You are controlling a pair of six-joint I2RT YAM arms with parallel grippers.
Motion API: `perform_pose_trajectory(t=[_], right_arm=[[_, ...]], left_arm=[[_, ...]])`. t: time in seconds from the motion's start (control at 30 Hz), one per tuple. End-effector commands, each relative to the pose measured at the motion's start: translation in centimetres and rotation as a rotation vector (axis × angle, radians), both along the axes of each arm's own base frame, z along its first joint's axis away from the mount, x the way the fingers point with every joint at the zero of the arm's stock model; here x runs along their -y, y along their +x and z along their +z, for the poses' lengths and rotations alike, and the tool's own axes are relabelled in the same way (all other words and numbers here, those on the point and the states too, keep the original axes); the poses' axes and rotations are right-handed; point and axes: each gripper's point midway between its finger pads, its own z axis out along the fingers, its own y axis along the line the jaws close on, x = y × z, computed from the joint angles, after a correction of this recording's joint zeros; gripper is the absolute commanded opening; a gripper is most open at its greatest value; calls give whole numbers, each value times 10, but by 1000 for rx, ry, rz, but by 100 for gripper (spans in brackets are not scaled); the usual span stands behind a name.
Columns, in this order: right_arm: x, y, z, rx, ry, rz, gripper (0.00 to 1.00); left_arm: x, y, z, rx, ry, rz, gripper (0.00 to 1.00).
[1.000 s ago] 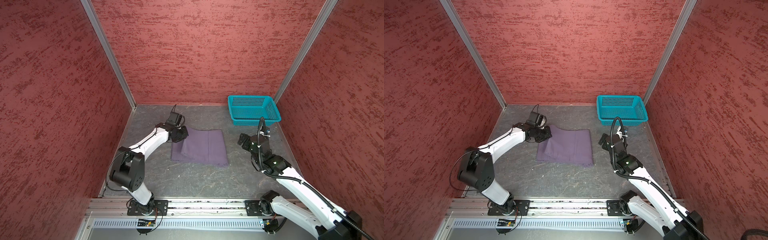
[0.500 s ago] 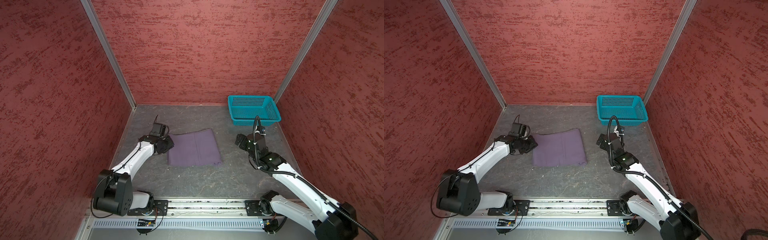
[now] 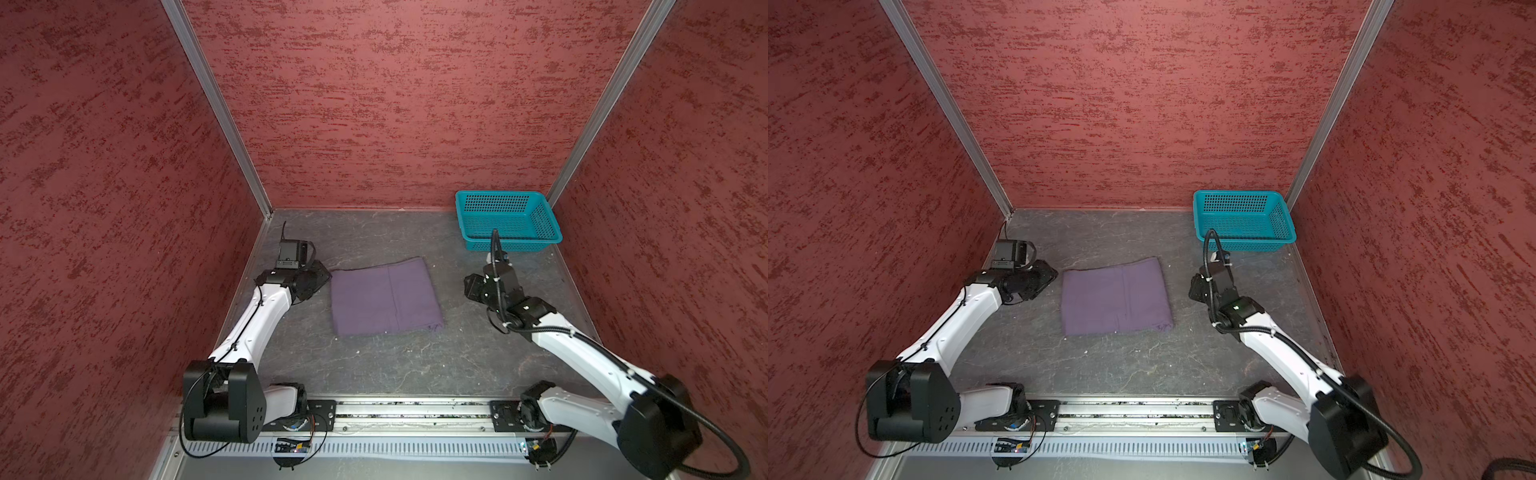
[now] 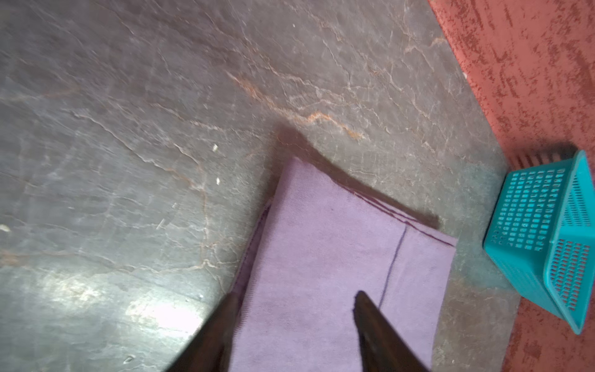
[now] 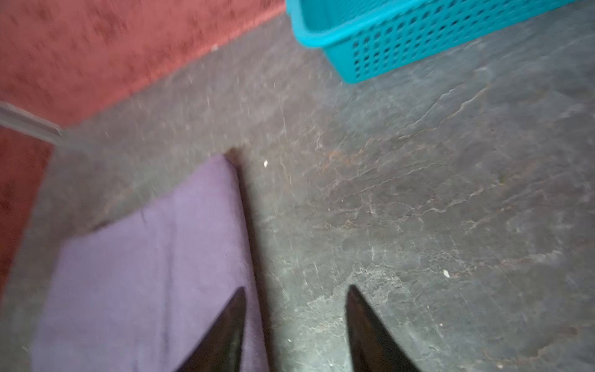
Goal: Fold and stack the trousers
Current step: Smooth out the trousers at the center of the table.
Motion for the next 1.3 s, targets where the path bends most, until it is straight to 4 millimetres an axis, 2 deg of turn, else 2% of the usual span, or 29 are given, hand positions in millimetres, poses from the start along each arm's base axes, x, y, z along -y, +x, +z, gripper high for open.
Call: perform_pose_trajectory(t=[0.0, 0.07, 0.1, 0.17, 0.23, 0.33, 0.43, 0.6, 0.77, 0.87, 0.97, 1.03, 1.1, 1.27], right_arm=[[-50, 1, -12, -83, 70, 197, 33], [-76, 0, -22, -116, 71, 268, 31], [-87, -1, -21, -114, 73, 297, 34], [-107, -4, -35, -145, 43, 345, 46], [-114, -4, -45, -174, 5, 349, 55], [-109, -2, -63, -218, -50, 324, 62], [-102, -1, -75, -241, -102, 303, 63], [-96, -2, -84, -260, -126, 284, 63], [-88, -4, -87, -268, -149, 258, 61], [-85, -6, -90, -279, -149, 252, 54], [-81, -10, -94, -293, -140, 235, 44], [-78, -12, -99, -310, -125, 222, 36], [-76, -15, -103, -324, -105, 212, 29], [-72, -21, -112, -345, -76, 195, 28]], left_arm=[[18, 2, -3, -12, 32, -68, 49], [23, 2, -12, -43, 35, -82, 49], [24, 2, -16, -55, 35, -83, 52], [24, 0, -25, -76, 37, -81, 61], [22, -2, -30, -89, 46, -77, 66], [17, -4, -36, -111, 69, -77, 68], [13, -3, -43, -129, 91, -82, 70], [13, 1, -63, -149, 93, -92, 70], [22, 9, -82, -156, 60, -119, 69], [30, 16, -88, -150, 31, -139, 60], [34, 21, -89, -148, 22, -151, 33], [37, 25, -81, -131, 25, -162, 22], [38, 28, -68, -109, 40, -174, 15], [45, 37, -33, -33, 75, -205, 5]])
